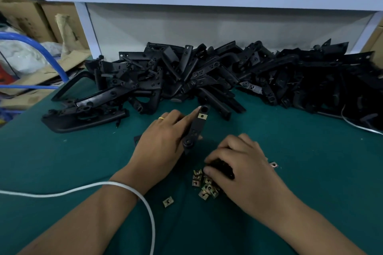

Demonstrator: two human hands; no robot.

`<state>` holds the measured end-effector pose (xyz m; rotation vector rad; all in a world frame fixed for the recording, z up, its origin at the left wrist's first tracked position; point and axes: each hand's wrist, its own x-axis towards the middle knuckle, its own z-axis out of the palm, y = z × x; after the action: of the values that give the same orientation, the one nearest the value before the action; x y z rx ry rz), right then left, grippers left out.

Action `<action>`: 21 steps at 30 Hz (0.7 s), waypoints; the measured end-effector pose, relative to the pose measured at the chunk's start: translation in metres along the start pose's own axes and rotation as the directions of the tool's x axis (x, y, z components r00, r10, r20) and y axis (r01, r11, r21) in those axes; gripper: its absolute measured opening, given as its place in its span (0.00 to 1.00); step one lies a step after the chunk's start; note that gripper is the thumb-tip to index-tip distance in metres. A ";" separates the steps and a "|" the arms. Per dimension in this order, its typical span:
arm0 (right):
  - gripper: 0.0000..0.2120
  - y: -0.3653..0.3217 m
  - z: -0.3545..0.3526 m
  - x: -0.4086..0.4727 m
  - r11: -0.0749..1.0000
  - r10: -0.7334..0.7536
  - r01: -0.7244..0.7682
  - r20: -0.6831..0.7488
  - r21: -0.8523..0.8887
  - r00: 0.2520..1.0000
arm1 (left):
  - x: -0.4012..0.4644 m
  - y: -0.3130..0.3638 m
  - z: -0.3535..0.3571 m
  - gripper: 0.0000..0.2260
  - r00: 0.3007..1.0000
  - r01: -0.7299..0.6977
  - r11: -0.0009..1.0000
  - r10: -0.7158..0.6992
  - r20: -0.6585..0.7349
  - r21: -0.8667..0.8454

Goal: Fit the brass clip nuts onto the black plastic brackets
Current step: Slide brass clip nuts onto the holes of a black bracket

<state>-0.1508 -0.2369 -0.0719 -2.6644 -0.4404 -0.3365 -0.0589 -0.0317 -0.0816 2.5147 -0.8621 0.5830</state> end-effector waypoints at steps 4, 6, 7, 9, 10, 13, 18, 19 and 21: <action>0.06 0.000 0.000 0.000 0.999 0.019 -0.019 0.004 0.046 1.000 | -0.003 0.001 0.000 0.34 0.997 -0.009 0.996 0.002 0.074 0.092; 0.03 -0.001 0.001 0.000 0.998 0.003 -0.004 0.030 0.057 1.000 | -0.004 0.003 0.000 0.34 0.995 -0.037 0.995 0.027 0.100 0.098; 0.02 -0.001 0.001 0.000 0.997 -0.002 0.000 0.035 0.071 0.999 | -0.004 0.003 -0.001 0.34 0.994 -0.043 0.994 0.032 0.108 0.098; 0.03 0.001 -0.001 -0.001 0.987 0.033 -0.036 0.020 0.156 0.999 | -0.003 0.003 -0.001 0.34 0.995 -0.027 0.996 0.019 0.095 0.090; 0.03 0.002 -0.003 -0.002 0.970 0.079 -0.080 0.014 0.228 0.997 | -0.002 0.002 -0.002 0.34 0.997 -0.007 0.997 0.001 0.076 0.075; 0.02 0.007 -0.009 -0.001 0.870 0.198 -0.176 -0.001 0.460 0.980 | -0.001 0.002 -0.004 0.34 0.999 0.040 0.999 -0.041 0.030 0.037; 0.12 0.014 -0.015 0.002 0.751 0.215 -0.131 -0.053 0.647 0.975 | -0.002 0.004 -0.007 0.32 0.999 0.044 0.999 -0.044 -0.001 -0.016; 0.12 0.013 -0.016 0.003 0.734 0.218 -0.130 -0.051 0.667 0.975 | -0.002 0.004 -0.008 0.31 0.999 0.040 0.998 -0.040 -0.011 -0.041; 0.12 0.013 -0.016 0.004 0.690 0.233 -0.126 -0.054 0.713 0.971 | -0.004 0.007 -0.011 0.30 0.998 0.031 0.993 -0.037 -0.050 -0.117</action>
<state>-0.1450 -0.2539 -0.0609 -1.8823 -0.1938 -0.2277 -0.0685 -0.0295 -0.0727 2.3943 -0.8091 0.5686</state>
